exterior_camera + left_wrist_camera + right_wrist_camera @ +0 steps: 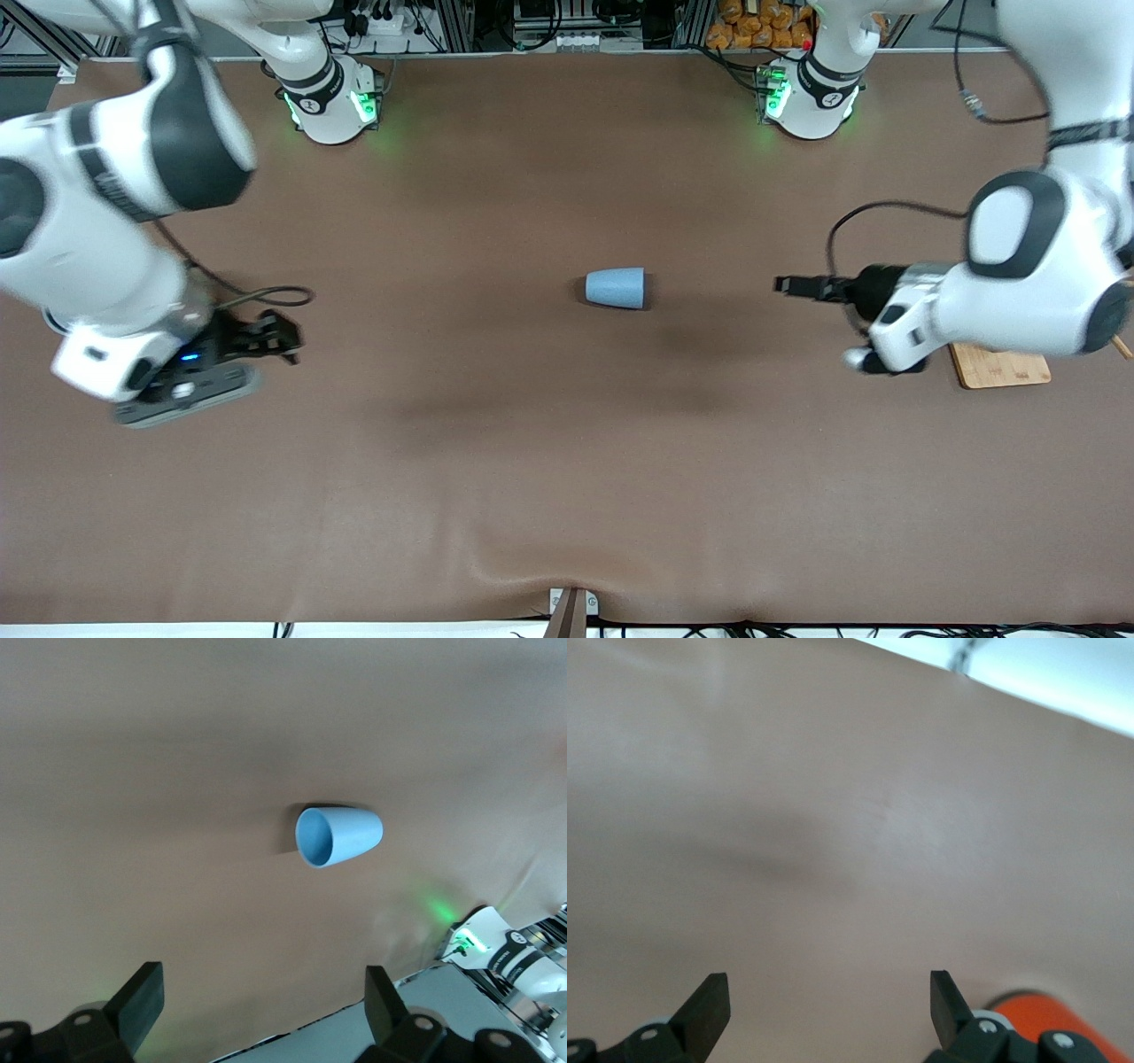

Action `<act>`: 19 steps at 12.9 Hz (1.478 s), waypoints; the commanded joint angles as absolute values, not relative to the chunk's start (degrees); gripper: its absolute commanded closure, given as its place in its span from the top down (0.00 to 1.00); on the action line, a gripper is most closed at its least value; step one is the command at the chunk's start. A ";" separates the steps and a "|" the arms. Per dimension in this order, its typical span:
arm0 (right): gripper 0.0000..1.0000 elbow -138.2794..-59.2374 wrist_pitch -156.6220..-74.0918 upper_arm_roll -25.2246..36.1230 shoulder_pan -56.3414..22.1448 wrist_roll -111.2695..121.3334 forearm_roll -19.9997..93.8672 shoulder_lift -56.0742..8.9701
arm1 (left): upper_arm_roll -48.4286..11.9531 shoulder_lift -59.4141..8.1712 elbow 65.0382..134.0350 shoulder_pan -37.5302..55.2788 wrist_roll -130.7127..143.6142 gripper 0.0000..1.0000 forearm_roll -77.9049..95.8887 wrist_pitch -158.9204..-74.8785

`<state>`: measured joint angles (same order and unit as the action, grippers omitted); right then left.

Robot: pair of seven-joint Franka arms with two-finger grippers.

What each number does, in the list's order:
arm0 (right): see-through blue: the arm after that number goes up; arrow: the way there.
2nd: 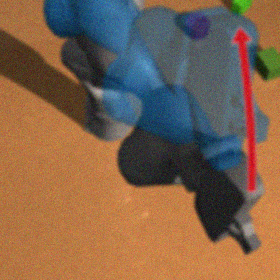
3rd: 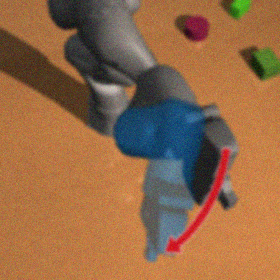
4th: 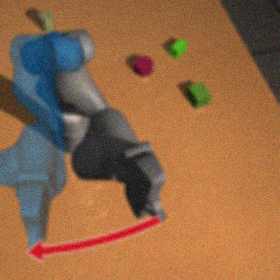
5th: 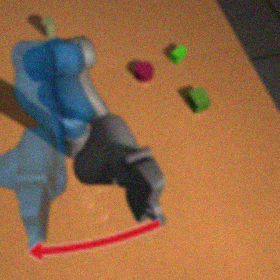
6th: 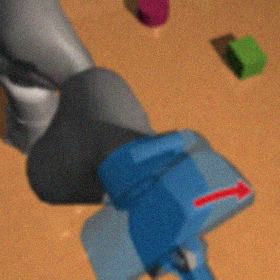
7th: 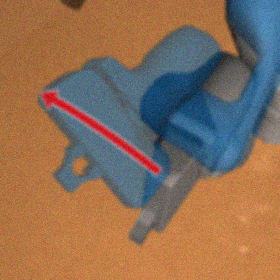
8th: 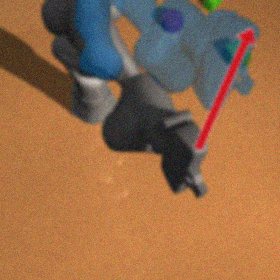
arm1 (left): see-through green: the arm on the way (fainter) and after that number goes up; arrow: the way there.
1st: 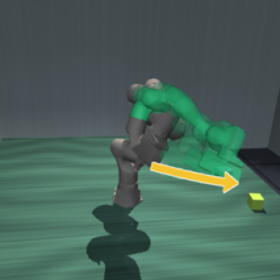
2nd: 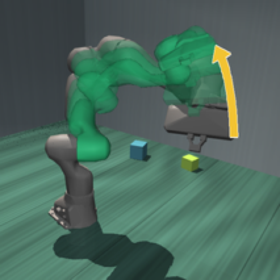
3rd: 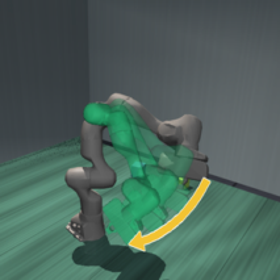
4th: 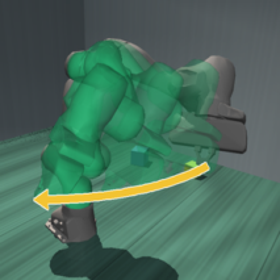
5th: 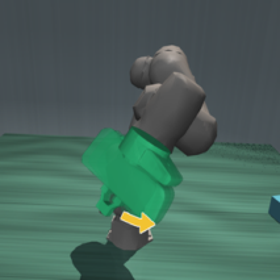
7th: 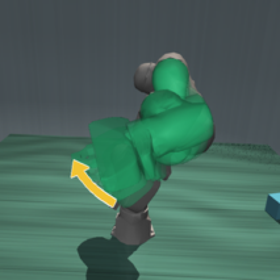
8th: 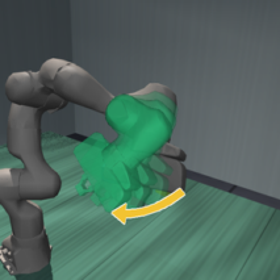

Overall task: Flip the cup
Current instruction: 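Grasp the blue cup's rim with the left gripper while the right retracts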

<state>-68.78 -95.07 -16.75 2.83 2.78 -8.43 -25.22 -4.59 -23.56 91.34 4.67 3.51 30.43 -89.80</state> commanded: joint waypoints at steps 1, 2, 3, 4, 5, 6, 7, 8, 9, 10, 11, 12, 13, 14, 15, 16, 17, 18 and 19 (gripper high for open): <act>1.00 -69.87 -91.86 -17.76 7.12 1.06 -5.89 -21.11 | -4.92 -23.47 97.70 8.51 4.22 1.00 33.91 -96.30; 1.00 -70.22 -90.02 -17.49 7.64 0.36 -5.80 -19.70 | -4.83 -23.55 100.26 9.66 3.87 1.00 35.84 -98.85; 1.00 -70.31 -87.91 -17.66 8.95 -1.91 -5.54 -19.08 | -4.92 -24.51 102.11 10.10 3.26 1.00 37.69 -100.44; 1.00 -70.40 -86.93 -17.67 10.01 -4.11 -5.45 -18.03 | -4.92 -26.09 102.56 10.98 2.99 1.00 39.18 -100.55; 1.00 -70.57 -86.14 -17.58 10.54 -5.44 -5.54 -17.23 | -4.92 -27.93 102.57 11.60 2.90 1.00 41.55 -100.98; 1.00 -70.66 -84.48 -17.67 11.59 -7.28 -5.36 -16.79 | -4.92 -29.86 102.66 12.38 2.73 1.00 44.44 -102.90; 1.00 -71.36 -83.59 -17.67 12.38 -11.82 -4.49 -15.66 | -4.92 -31.27 102.66 13.70 2.64 1.00 46.65 -105.44; 1.00 -73.37 -83.67 -17.67 13.18 -15.43 -4.13 -13.64 | -4.92 -32.33 102.83 15.10 2.64 1.00 47.71 -107.82; 1.00 -75.39 -83.76 -17.75 14.66 -15.90 -3.52 -11.53 | -4.92 -33.04 103.35 15.73 2.64 1.00 48.51 -109.49; 1.00 -77.06 -83.76 -17.67 16.33 -15.82 -1.86 -9.34 | -4.92 -33.39 104.84 16.86 2.55 1.00 50.08 -111.69; 1.00 -78.73 -84.19 -17.67 17.74 -15.91 -1.24 -7.32 | -4.92 -33.49 106.59 18.62 2.20 1.00 52.01 -114.93; 1.00 -79.27 -84.29 -17.67 18.01 -16.00 -0.36 -6.51 | -4.92 -33.40 108.53 20.37 0.63 1.00 53.86 -118.53; 1.00 -79.19 -84.55 -17.67 18.02 -15.91 0.78 -6.42 | -4.92 -33.49 109.85 21.78 -0.34 1.00 55.97 -121.17; 1.00 -79.19 -84.55 -17.58 17.93 -15.73 0.88 -6.33 | -4.92 -33.49 110.12 22.75 -0.44 1.00 57.38 -122.51; 1.00 -79.36 -84.55 -15.32 15.93 -15.73 0.88 -5.37 | -4.92 -33.92 110.13 23.63 -0.44 1.00 58.26 -123.04; 1.00 -79.54 -84.38 -7.90 8.77 -15.73 0.88 -4.75 | -4.92 -34.27 110.21 24.43 -0.44 1.00 58.71 -123.57; 1.00 -80.15 -84.38 -0.17 2.79 -15.38 1.05 -4.14 | -4.92 -34.28 110.48 24.96 -0.44 1.00 59.06 -123.84; 1.00 -81.55 -84.46 2.61 0.64 -13.99 2.10 -2.56 | -4.92 -34.36 110.48 25.57 -0.44 1.00 59.50 -123.84; 1.00 -84.17 -85.25 3.07 0.53 -12.76 2.28 -0.37 | -4.92 -34.37 110.48 25.66 -0.35 1.00 59.76 -124.45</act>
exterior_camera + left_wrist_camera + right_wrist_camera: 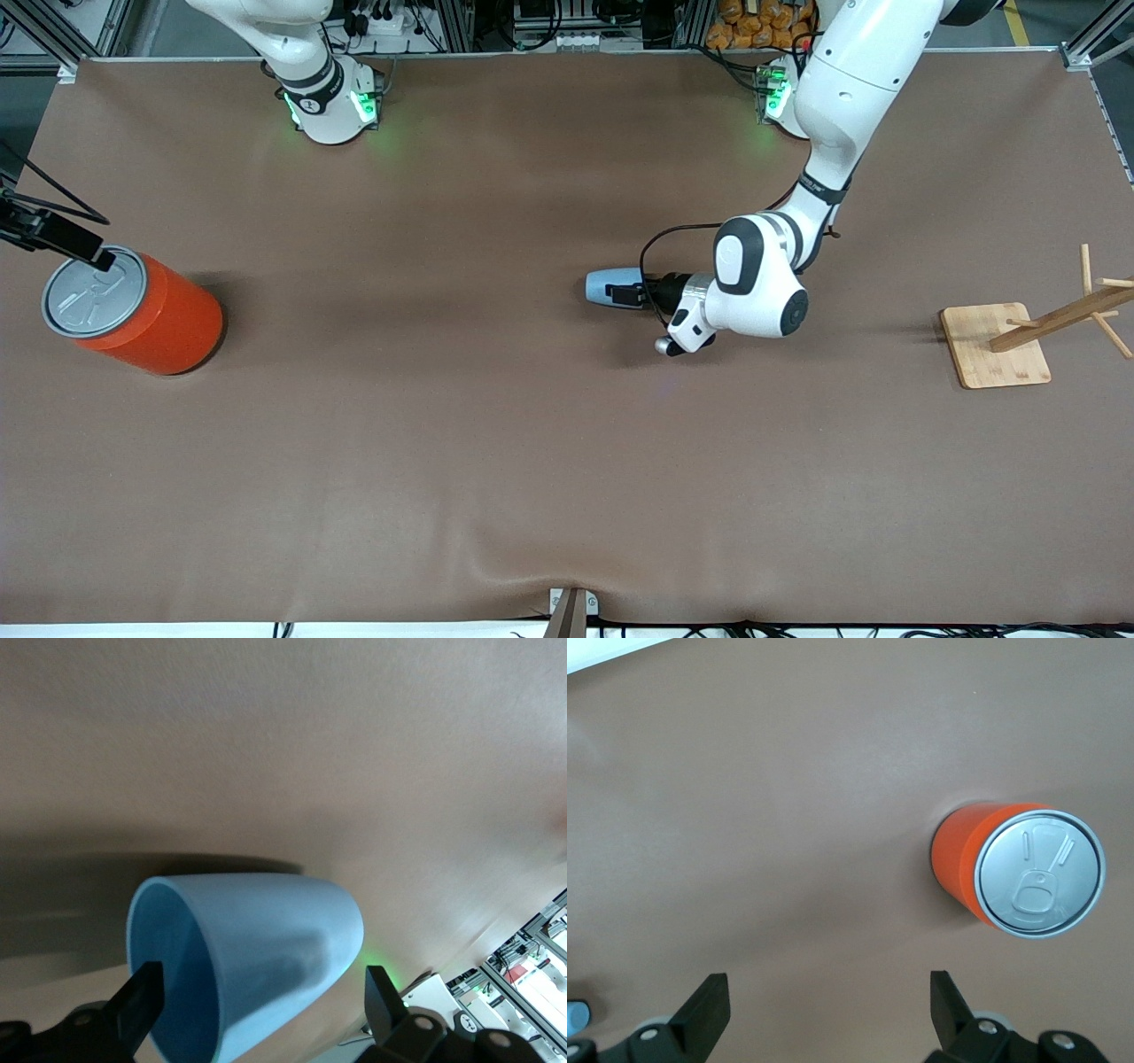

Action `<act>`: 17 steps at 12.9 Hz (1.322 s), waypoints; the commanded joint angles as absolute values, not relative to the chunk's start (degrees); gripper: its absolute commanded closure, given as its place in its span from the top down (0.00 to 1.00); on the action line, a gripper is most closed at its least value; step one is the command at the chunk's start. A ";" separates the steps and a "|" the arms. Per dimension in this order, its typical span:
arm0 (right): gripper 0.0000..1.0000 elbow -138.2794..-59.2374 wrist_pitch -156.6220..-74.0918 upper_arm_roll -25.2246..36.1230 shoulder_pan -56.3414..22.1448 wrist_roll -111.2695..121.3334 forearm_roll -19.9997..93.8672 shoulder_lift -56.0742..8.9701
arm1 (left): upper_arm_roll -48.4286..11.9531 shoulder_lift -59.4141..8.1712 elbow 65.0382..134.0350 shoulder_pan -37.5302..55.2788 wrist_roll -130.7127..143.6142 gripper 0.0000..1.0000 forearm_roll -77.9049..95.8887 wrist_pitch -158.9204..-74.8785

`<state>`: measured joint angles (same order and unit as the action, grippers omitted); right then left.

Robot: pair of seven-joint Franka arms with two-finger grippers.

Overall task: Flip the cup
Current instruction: 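Lift the blue cup with the left gripper and rotate it upright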

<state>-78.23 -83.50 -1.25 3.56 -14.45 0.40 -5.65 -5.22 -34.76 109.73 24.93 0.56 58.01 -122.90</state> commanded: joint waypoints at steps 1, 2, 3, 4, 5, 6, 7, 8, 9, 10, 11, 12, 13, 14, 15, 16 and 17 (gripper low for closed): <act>1.00 -88.38 -87.34 4.90 -0.17 -12.48 2.29 2.78 | -4.92 -34.37 110.48 25.93 0.00 0.90 59.77 -124.80; 1.00 -92.33 -89.45 5.79 -1.05 -12.39 2.29 5.94 | -4.83 -34.37 110.48 26.10 0.09 0.53 59.77 -124.89; 1.00 -93.59 -89.99 5.80 -1.05 -12.31 2.11 7.19 | -4.83 -34.37 110.39 26.19 0.26 0.28 59.77 -124.89; 1.00 -92.73 -89.74 5.80 -0.97 -11.96 1.67 6.86 | -4.75 -34.37 110.39 26.80 0.35 0.12 59.77 -124.89; 1.00 -91.94 -89.74 5.89 -0.62 -10.13 1.67 5.81 | -4.66 -34.28 110.39 26.98 0.44 0.00 59.68 -124.98; 1.00 -90.89 -89.56 6.32 -0.53 -6.37 1.58 4.50 | -4.57 -34.10 110.22 27.07 0.61 0.00 59.68 -124.98; 1.00 -89.66 -89.13 6.59 -0.44 -3.81 1.50 4.05 | -4.48 -33.67 110.04 26.98 1.22 0.00 59.42 -124.98; 1.00 -89.04 -87.21 6.50 -0.61 -2.04 1.23 4.04 | -4.13 -33.31 109.69 26.98 2.71 0.00 58.81 -124.98; 1.00 -87.90 -86.32 6.33 -0.44 -2.11 0.19 3.78 | -4.04 -32.70 108.82 26.63 3.86 0.00 57.32 -124.98; 1.00 -87.80 -85.53 6.15 -0.44 -1.76 0.09 3.69 | -3.43 -32.26 107.68 26.46 5.26 0.00 53.82 -125.07; 1.00 -88.24 -85.17 6.15 -0.53 -1.93 0.70 3.43 | -2.91 -31.39 106.71 26.46 7.27 0.00 48.74 -124.98; 1.00 -87.81 -85.34 6.15 -0.70 -1.59 0.79 2.56 | -2.81 -30.51 105.92 26.19 10.08 0.00 44.78 -125.07; 1.00 -86.24 -84.82 5.80 -0.88 -1.76 0.09 1.50 | -2.64 -29.45 105.39 25.84 12.98 0.00 41.69 -125.07; 1.00 -83.44 -84.64 4.93 -1.14 -1.84 0.00 1.23 | -1.68 -28.14 105.03 25.67 15.62 0.00 38.79 -125.07; 1.00 -82.19 -84.55 3.96 -0.88 -1.58 0.09 0.97 | -0.36 -26.65 104.86 25.66 18.08 0.00 35.63 -124.98; 1.00 -81.83 -84.46 3.43 -0.62 -1.41 0.09 0.97 | 1.04 -24.89 104.94 25.49 20.11 0.00 31.85 -124.98; 1.00 -81.83 -83.42 3.34 -0.53 -1.32 0.17 1.40 | 2.27 -23.13 105.12 24.79 22.04 0.00 28.25 -124.89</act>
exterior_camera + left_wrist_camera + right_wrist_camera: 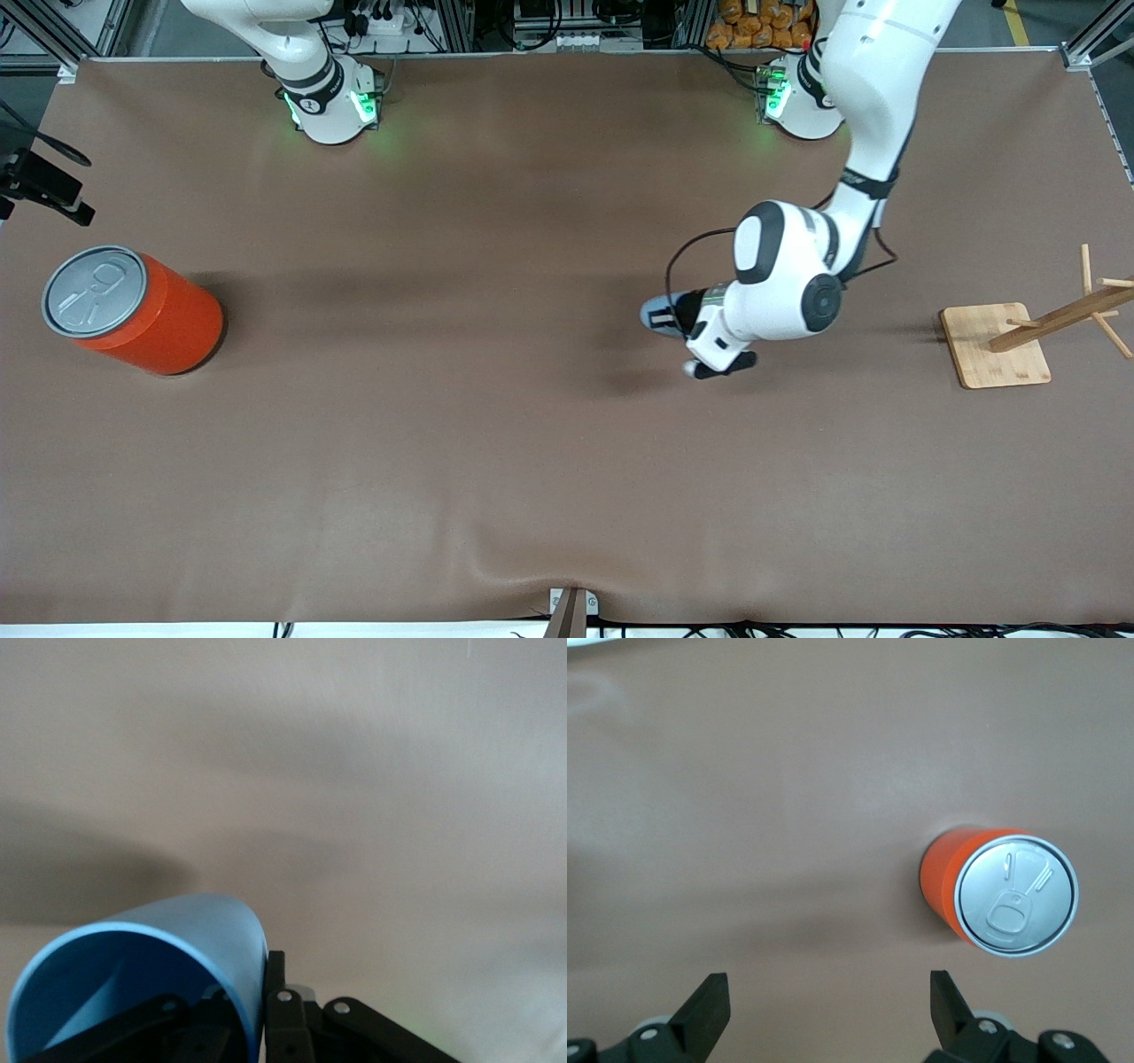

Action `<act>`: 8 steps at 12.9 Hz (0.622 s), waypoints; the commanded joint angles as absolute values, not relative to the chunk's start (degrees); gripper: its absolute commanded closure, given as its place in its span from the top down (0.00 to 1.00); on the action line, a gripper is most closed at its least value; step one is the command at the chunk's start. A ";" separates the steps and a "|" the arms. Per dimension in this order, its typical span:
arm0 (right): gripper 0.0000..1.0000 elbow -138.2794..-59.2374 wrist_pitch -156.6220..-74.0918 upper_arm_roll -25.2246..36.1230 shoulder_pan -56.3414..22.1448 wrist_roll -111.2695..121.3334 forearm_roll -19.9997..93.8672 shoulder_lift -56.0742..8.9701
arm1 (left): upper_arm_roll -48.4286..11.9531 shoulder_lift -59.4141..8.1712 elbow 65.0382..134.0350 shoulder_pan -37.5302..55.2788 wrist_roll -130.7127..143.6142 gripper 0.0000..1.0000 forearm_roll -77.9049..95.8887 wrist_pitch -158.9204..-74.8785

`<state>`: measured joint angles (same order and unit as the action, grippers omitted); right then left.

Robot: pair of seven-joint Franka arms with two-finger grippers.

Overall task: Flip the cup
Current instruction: 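Lift the blue cup with the left gripper and rotate it upright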

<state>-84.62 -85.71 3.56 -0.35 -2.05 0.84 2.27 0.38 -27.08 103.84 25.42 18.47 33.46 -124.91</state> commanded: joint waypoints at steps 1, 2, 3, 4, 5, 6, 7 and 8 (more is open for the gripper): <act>1.00 -81.74 -80.71 3.51 -0.09 -1.06 0.26 1.41 | 2.55 -22.16 105.29 23.92 24.15 0.00 24.91 -124.89; 1.00 -81.74 -79.99 3.43 0.17 -0.01 0.52 1.41 | 2.55 -22.15 105.03 23.38 26.95 0.00 20.52 -124.89; 1.00 -81.74 -79.89 3.17 0.00 0.61 0.18 1.58 | 2.55 -22.32 104.94 23.29 30.11 0.00 15.78 -124.98; 1.00 -81.74 -79.37 3.08 -0.09 0.70 0.09 1.58 | 2.64 -22.24 104.85 22.77 32.23 0.00 12.17 -124.98; 1.00 -81.74 -79.19 3.16 0.09 0.70 0.17 1.58 | 2.55 -22.15 104.77 21.55 33.30 0.00 10.13 -124.98; 1.00 -81.74 -79.19 3.16 0.09 0.79 0.18 1.58 | 2.64 -22.15 104.50 20.92 33.48 0.00 9.15 -124.98; 1.00 -81.74 -79.19 3.08 -0.09 0.62 0.18 1.58 | 2.64 -22.24 104.41 19.87 33.40 0.00 8.62 -125.07; 1.00 -81.74 -79.10 2.82 -0.17 0.62 0.18 1.58 | 2.64 -22.24 104.15 18.73 33.49 0.00 7.57 -125.07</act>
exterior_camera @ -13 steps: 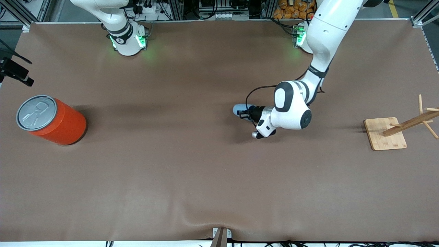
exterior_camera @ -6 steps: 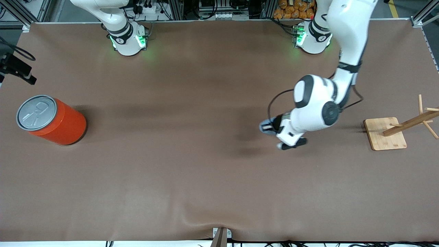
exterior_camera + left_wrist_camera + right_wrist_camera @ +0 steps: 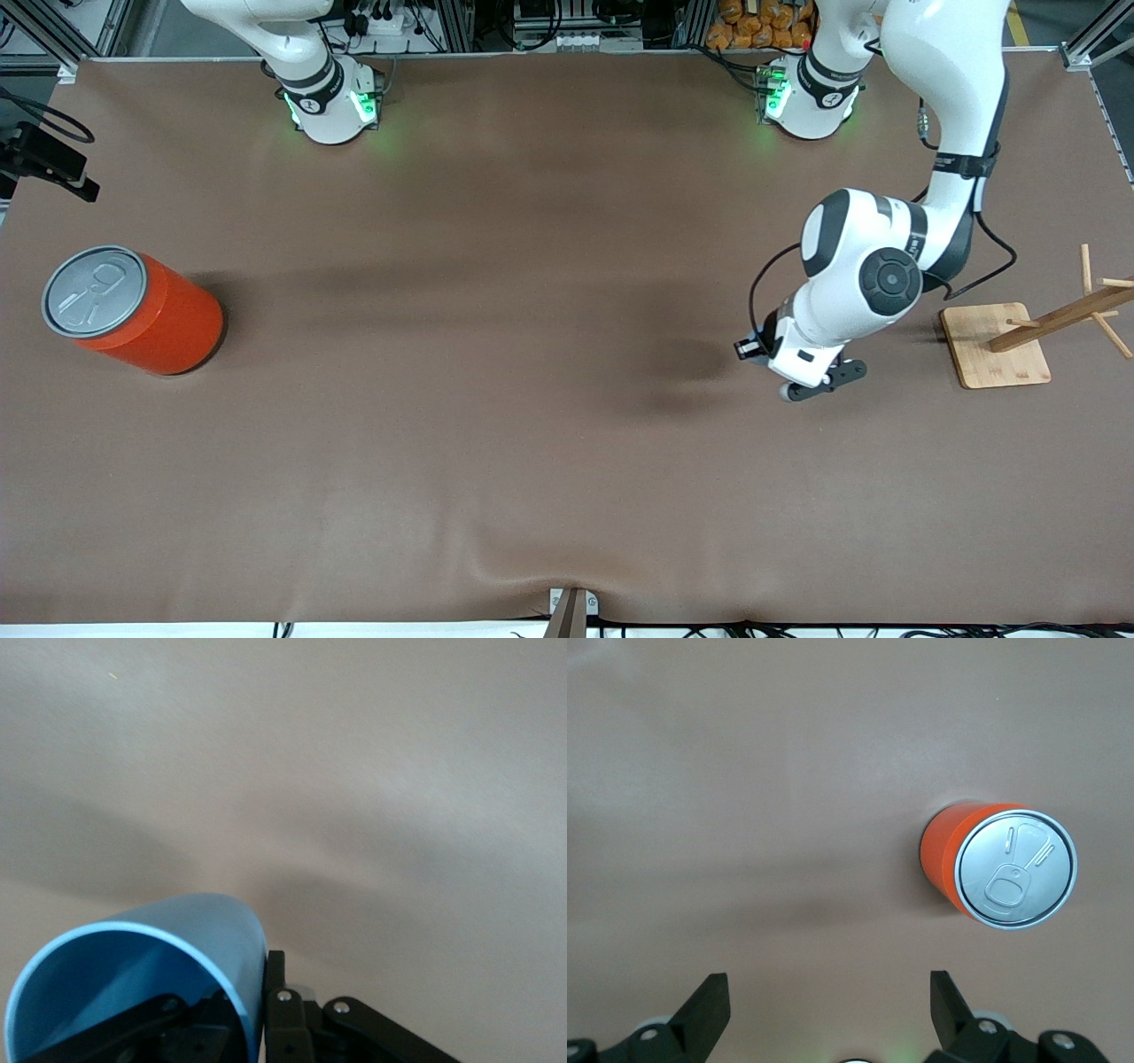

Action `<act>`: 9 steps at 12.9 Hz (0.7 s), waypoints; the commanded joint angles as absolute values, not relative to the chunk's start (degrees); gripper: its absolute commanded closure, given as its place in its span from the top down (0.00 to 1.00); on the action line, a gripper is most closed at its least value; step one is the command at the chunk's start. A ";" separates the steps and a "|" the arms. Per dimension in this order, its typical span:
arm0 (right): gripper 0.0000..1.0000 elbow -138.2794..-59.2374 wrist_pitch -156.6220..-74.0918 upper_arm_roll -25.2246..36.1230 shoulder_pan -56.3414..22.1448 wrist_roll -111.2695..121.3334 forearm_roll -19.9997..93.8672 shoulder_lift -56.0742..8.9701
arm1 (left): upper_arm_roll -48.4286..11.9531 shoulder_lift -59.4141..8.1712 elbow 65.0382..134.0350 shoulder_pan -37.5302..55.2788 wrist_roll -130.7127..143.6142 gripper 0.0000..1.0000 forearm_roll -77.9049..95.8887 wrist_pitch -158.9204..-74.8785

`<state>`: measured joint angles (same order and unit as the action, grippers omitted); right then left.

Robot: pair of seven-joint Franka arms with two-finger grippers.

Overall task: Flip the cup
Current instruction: 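Lift the blue cup with the left gripper and rotate it upright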

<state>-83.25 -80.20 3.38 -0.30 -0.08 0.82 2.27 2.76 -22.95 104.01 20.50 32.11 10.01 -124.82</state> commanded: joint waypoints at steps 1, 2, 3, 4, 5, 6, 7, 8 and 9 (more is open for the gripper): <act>1.00 -81.74 -79.10 2.90 -0.18 0.88 0.09 1.67 | 2.64 -22.15 103.72 18.02 33.49 0.00 6.60 -125.07; 1.00 -81.74 -79.10 2.90 -0.26 0.70 0.09 1.67 | 2.55 -21.97 103.71 17.58 33.57 0.00 6.50 -125.07; 1.00 -81.74 -79.10 2.81 -0.44 0.70 0.09 1.67 | 2.64 -22.06 103.71 17.67 34.01 0.00 6.50 -125.07; 1.00 -81.74 -79.10 2.90 -0.44 0.70 0.00 1.67 | 2.64 -22.23 103.80 17.67 34.80 0.00 6.16 -125.07; 1.00 -81.74 -79.01 2.90 -0.44 0.79 0.00 1.67 | 2.64 -22.32 103.80 17.58 35.76 0.00 4.24 -125.16; 1.00 -81.74 -78.06 2.90 -0.44 0.70 0.00 1.67 | 2.55 -22.24 103.80 17.49 36.90 0.00 3.00 -125.24; 1.00 -81.74 -77.52 2.90 -0.53 0.79 0.00 1.67 | 2.55 -22.32 103.80 17.49 37.44 0.00 2.64 -125.24; 1.00 -81.74 -77.43 2.81 -0.61 0.79 0.09 1.67 | 2.55 -22.41 103.80 17.40 37.44 0.00 2.72 -125.24; 1.00 -81.74 -77.43 2.81 -0.62 0.70 0.09 1.67 | 2.55 -22.59 103.71 17.32 37.44 0.00 2.64 -125.42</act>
